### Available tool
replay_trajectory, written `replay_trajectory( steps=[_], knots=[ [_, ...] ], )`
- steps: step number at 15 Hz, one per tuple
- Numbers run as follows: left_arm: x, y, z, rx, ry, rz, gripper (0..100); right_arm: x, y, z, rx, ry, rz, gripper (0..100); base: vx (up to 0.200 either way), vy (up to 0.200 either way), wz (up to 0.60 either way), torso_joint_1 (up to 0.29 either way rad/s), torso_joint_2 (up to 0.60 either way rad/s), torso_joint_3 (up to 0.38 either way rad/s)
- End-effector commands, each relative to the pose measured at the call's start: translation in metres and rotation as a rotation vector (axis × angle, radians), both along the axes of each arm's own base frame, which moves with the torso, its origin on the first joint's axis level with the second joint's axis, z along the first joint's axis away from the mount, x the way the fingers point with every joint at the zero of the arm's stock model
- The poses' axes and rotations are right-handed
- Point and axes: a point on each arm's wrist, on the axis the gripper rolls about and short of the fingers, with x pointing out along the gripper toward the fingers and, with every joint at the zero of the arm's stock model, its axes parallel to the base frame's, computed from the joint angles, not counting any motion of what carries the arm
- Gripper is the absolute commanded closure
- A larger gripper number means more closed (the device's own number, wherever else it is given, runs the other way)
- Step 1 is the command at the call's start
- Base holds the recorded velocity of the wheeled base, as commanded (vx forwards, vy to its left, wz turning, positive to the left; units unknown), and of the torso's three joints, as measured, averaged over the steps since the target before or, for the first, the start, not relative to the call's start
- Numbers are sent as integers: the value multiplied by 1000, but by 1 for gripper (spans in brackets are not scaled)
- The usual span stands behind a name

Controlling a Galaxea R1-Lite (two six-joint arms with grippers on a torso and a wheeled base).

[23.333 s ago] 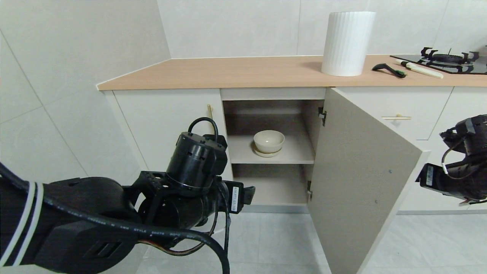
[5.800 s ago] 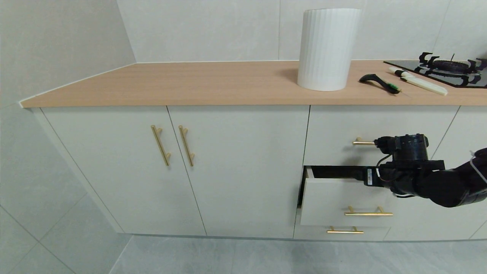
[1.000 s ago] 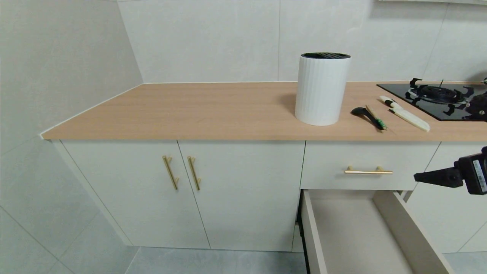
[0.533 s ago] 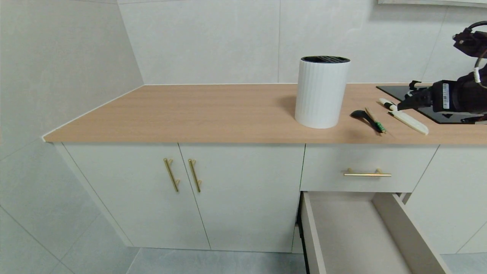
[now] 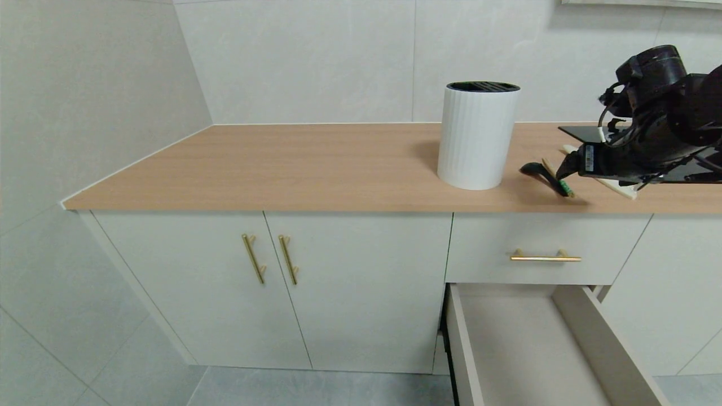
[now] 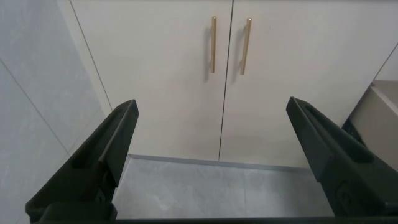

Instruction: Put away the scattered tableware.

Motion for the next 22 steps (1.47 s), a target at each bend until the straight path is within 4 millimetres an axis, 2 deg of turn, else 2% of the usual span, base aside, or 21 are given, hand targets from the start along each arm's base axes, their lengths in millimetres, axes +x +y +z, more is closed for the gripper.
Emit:
replay_trajectory(
  steps=[1,4,6,10,11,17,22],
  knots=[
    [0,0,0,0,0,1,0,20,1,-19,-11,37,-15,0,0,0,0,0,0,0],
    [0,0,0,0,0,1,0,31,2,-27,-8,43,-20,0,0,0,0,0,0,0],
    [0,0,0,0,0,1,0,36,-3,-27,10,30,-46,0,0,0,0,0,0,0],
    [0,0,0,0,0,1,0,45,-10,-40,8,62,-66,0,0,0,0,0,0,0],
    [0,0,0,0,0,1,0,46,-9,-43,7,68,-66,100,0,0,0,0,0,0],
    [0,0,0,0,0,1,0,51,-9,-49,7,81,-63,100,0,0,0,0,0,0],
    [0,0,0,0,0,2,0,47,-10,-42,10,62,-72,100,0,0,0,0,0,0]
  ],
)
